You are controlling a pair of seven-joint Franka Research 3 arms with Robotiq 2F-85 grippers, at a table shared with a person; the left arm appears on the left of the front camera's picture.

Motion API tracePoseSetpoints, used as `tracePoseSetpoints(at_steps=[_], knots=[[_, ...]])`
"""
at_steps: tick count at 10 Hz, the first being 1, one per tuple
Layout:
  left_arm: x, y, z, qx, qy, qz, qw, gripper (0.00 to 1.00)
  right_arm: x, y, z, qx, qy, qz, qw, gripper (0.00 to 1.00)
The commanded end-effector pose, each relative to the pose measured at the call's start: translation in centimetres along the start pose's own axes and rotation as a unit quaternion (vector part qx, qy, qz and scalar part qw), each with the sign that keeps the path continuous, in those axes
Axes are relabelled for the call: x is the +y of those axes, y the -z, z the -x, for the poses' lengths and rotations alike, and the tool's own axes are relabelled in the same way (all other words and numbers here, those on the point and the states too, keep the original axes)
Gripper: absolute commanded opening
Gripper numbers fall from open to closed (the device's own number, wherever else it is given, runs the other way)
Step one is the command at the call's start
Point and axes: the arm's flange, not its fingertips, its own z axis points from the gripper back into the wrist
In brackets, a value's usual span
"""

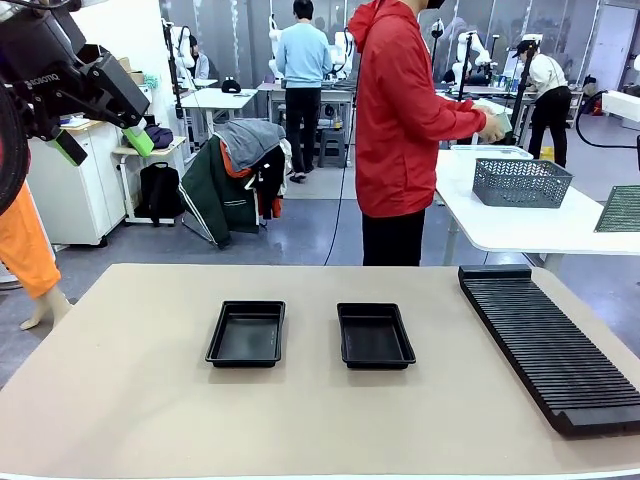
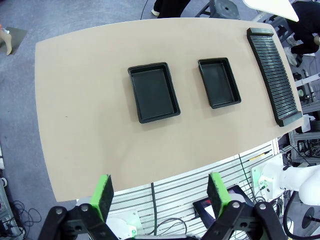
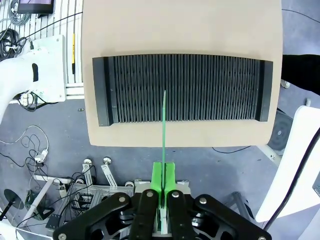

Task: Inspect and transfer BCBs to ESD trays.
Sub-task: Pick up the Blank PCB from the PCB Rack and place it in the left ESD tray.

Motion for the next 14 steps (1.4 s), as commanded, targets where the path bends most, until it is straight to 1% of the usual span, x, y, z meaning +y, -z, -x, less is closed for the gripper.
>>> tracePoseSetpoints(at_steps=[1,2,3,4,6,8,11,13,14], knots=[[0.0,0.0,0.0,0.001,-0.001,-0.003,1.000,1.00,0.0,0.1,0.0,0.002,0.002,-0.001,1.000,0.00],[0.0,0.0,0.0,0.001,-0.001,-0.003,1.000,1.00,0.0,0.1,0.0,0.002,0.002,-0.001,1.000,0.00],[0.0,0.0,0.0,0.001,-0.001,-0.003,1.000,1.00,0.0,0.0,0.0,0.000,0.000,0.000,1.000,0.03],[0.0,0.0,0.0,0.001,-0.001,-0.003,1.000,1.00,-1.1,0.0,-0.6,-0.038,0.049,-0.012,0.998,0.03],[0.0,0.0,0.0,0.001,-0.001,-0.003,1.000,1.00,-2.7,0.0,-2.9,-0.095,0.129,-0.043,0.986,0.03],[0.0,0.0,0.0,0.001,-0.001,-0.003,1.000,1.00,-3.9,0.7,-6.1,-0.134,0.201,-0.092,0.966,0.03],[0.0,0.0,0.0,0.001,-0.001,-0.003,1.000,1.00,-4.1,2.4,-11.1,-0.181,0.292,-0.142,0.928,0.03],[0.0,0.0,0.0,0.001,-0.001,-0.003,1.000,1.00,-4.0,4.1,-13.9,-0.216,0.346,-0.176,0.896,0.03],[0.0,0.0,0.0,0.001,-0.001,-0.003,1.000,1.00,-3.7,4.9,-14.7,-0.236,0.368,-0.184,0.880,0.03]])
